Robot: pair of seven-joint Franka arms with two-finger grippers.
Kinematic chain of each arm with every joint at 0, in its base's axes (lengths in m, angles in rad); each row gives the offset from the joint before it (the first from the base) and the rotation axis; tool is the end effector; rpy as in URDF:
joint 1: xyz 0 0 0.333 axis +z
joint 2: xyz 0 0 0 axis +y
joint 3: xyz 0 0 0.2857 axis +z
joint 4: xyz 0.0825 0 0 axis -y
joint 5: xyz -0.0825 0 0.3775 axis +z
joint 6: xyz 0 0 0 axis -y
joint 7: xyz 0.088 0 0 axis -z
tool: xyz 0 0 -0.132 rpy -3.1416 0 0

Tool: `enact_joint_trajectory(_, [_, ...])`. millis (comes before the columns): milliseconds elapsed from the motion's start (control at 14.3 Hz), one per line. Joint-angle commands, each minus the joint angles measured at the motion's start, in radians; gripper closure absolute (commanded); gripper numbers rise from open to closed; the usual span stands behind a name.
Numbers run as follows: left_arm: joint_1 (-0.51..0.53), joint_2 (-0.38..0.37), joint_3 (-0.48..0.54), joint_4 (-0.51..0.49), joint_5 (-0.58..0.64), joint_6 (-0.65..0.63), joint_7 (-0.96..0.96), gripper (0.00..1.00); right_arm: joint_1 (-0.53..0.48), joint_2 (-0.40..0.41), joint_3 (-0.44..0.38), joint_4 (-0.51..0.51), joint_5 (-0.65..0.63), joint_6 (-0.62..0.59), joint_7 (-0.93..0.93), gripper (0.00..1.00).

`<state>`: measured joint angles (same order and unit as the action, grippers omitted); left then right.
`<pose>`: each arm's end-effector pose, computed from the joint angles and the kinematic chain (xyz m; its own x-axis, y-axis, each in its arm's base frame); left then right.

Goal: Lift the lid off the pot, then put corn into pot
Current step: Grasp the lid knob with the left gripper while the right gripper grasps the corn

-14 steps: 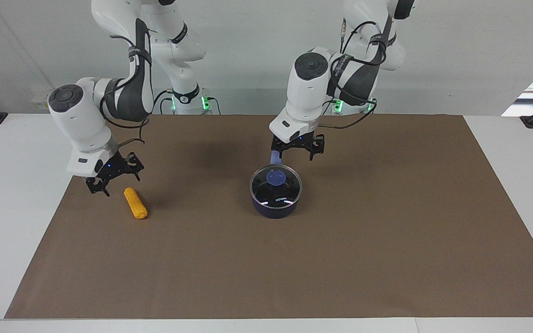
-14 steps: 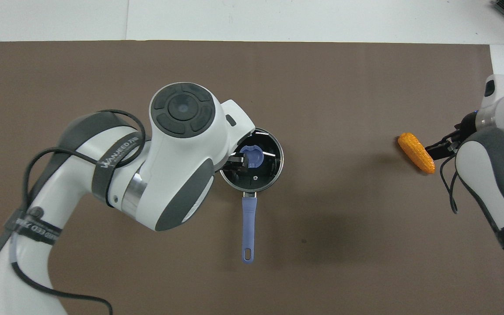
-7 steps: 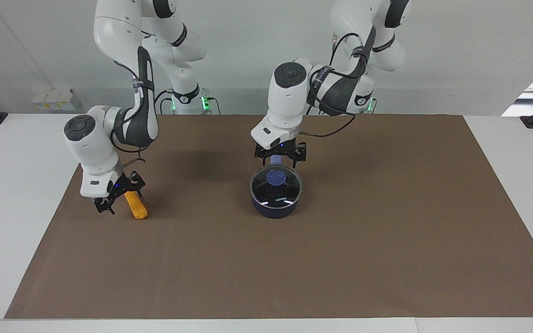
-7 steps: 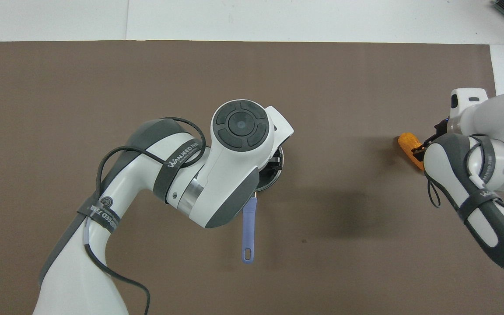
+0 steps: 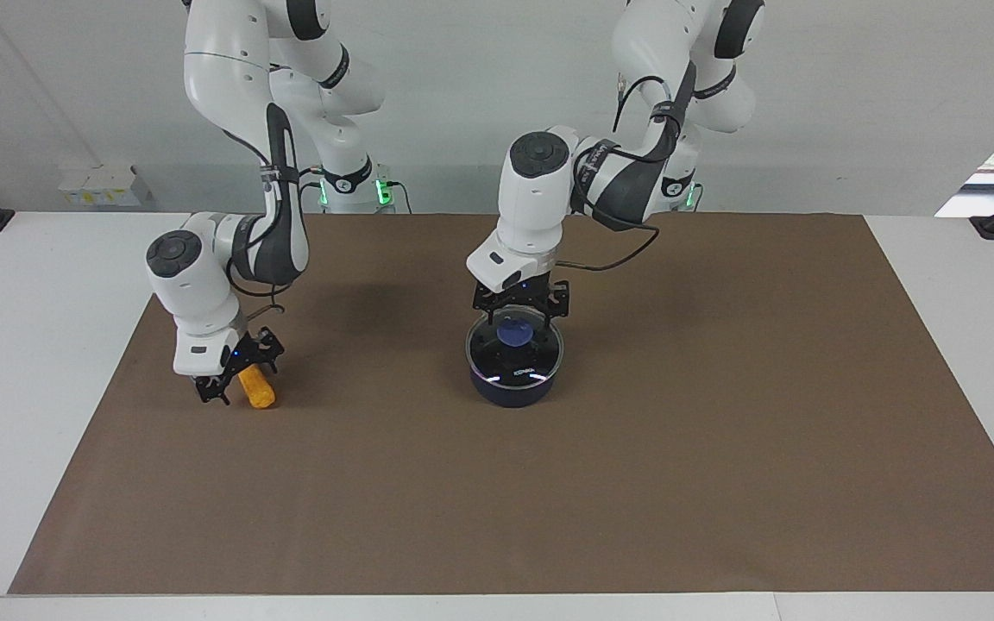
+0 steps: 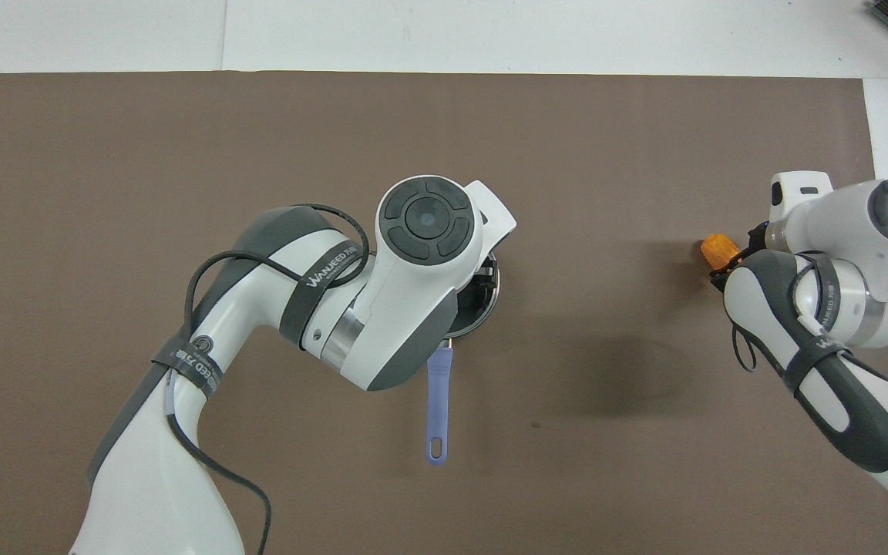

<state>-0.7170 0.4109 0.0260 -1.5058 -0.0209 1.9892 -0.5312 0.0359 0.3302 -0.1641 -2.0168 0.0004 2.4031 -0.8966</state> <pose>0.5140 -0.4300 0.3864 0.9866 -0.1524 0.0579 -0.1551 -0.9869 0.0448 0.5887 -0.0753 0.2466 0.7121 0.7021 -0.0036 0.7000 -0.7096 0.0799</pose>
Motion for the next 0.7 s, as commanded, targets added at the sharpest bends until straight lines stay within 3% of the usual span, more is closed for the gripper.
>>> enact_joint_trajectory(0, [0.001, 0.011, 0.005, 0.012, 0.022, 0.023, -0.012, 0.03, -0.011, -0.011, 0.001, -0.03, 0.023, 0.028, -0.027, 0.37])
enact_joint_trajectory(70, [-0.001, 0.013, 0.005, 0.004, 0.024, 0.028, -0.012, 0.04, -0.01, -0.011, 0.0, -0.028, 0.023, 0.022, -0.022, 0.65])
enact_joint_trajectory(140, [-0.004, 0.014, 0.005, -0.004, 0.024, 0.028, -0.012, 0.04, -0.013, -0.011, 0.001, -0.026, 0.023, 0.022, -0.003, 0.73])
enact_joint_trajectory(210, [-0.004, 0.016, 0.005, -0.019, 0.027, 0.046, -0.013, 0.04, -0.014, -0.011, 0.001, -0.02, 0.023, 0.018, 0.019, 0.92])
enact_joint_trajectory(280, [-0.006, 0.019, 0.005, -0.024, 0.025, 0.068, -0.013, 0.04, -0.005, -0.014, 0.0, -0.019, 0.023, 0.015, 0.065, 1.0])
enact_joint_trajectory(421, [-0.006, 0.02, 0.005, -0.033, 0.025, 0.075, -0.013, 0.07, 0.001, -0.033, 0.009, -0.005, 0.023, -0.013, 0.155, 1.0])
enact_joint_trajectory(631, [-0.009, 0.019, 0.005, -0.062, 0.027, 0.077, -0.013, 0.2, 0.001, -0.086, 0.014, 0.042, 0.023, -0.105, 0.234, 1.0])
